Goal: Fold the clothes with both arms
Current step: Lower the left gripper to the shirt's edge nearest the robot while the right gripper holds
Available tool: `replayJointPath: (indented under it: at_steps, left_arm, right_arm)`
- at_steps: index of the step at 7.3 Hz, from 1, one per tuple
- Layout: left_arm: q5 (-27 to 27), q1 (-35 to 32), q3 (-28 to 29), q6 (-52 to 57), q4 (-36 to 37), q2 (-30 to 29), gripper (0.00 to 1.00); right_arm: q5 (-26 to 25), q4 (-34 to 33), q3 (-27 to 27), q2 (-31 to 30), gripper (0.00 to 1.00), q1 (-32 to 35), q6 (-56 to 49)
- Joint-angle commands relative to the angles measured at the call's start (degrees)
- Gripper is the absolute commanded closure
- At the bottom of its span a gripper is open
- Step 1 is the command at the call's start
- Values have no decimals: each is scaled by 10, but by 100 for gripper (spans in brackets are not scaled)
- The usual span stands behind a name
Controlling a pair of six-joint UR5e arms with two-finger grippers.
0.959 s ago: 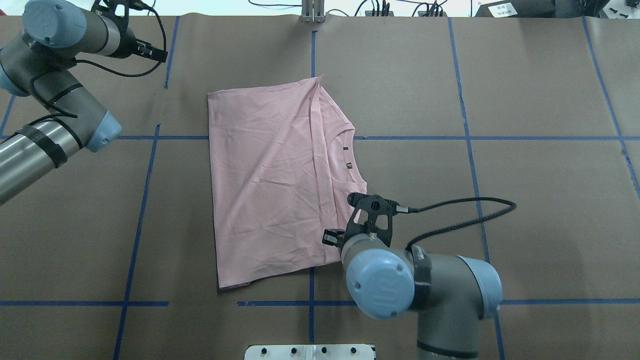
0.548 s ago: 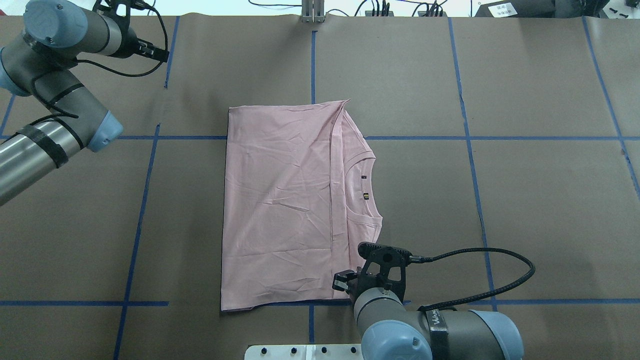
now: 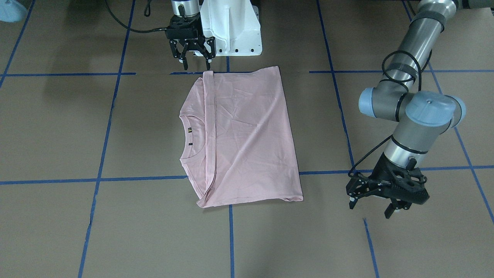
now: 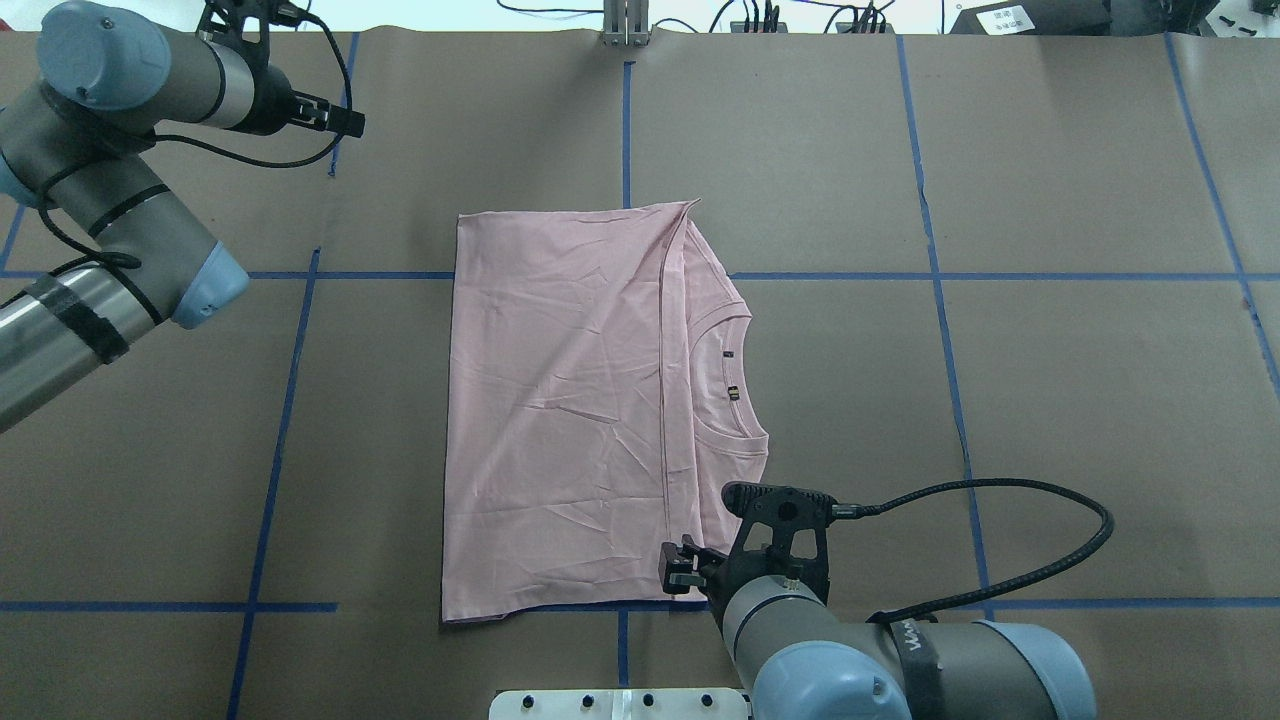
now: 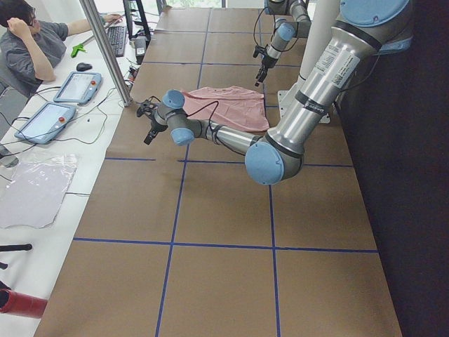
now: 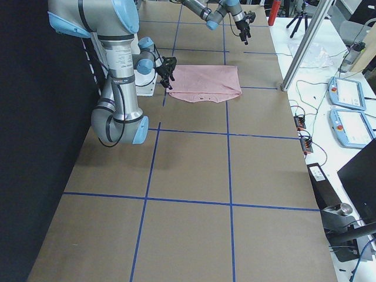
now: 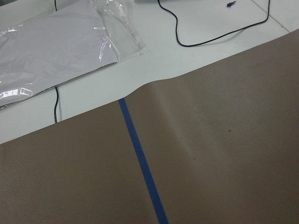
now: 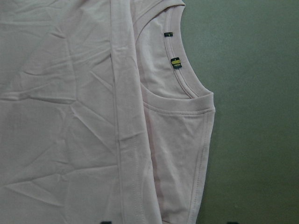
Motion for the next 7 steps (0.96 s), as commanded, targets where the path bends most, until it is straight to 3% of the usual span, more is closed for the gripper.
replayJointPath:
  at_steps: [1,2,3,4,6,7]
  left_arm:
    - [-1,71,-215,-149,66,107,0]
    - [21,126,-327,-217,134,150,0]
    - [76,201,-412,-299,185,177,0]
    - [122,274,-453,-370,208,187,0]
    - [230,396,-456,-482,215,191,0]
    - [261,434,-450,-528,254,189,20]
  right_arm:
    - [13,48,19,-14,0,19,-37]
    - [24,125,19,-50,0,22,-42]
    - [37,149,20,-68,0,36,-42]
    - [38,149,19,-65,0,50,-42]
    - [40,149,18,-63,0,62,-42]
    - [39,148,18,-63,0,64,-42]
